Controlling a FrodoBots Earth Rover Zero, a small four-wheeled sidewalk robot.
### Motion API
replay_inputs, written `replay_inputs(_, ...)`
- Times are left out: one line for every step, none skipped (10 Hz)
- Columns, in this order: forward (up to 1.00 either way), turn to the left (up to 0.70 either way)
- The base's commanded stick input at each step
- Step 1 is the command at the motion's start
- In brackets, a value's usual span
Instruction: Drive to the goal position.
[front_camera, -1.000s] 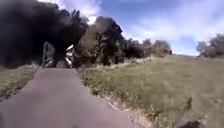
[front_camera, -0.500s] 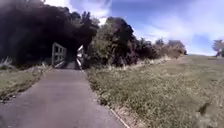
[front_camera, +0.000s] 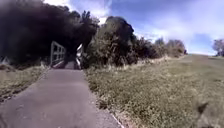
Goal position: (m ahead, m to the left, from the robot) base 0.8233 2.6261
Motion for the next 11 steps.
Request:
replay_inputs(0.0, 1.0)
replay_inputs(0.0, 1.0)
replay_inputs(0.0, 1.0)
replay_inputs(0.0, 1.0)
replay_inputs(0.0, 1.0)
replay_inputs(0.0, 1.0)
replay_inputs(0.0, 1.0)
replay_inputs(0.0, 1.0)
replay_inputs(0.0, 1.0)
replay_inputs(0.0, 1.0)
replay_inputs(0.0, 1.0)
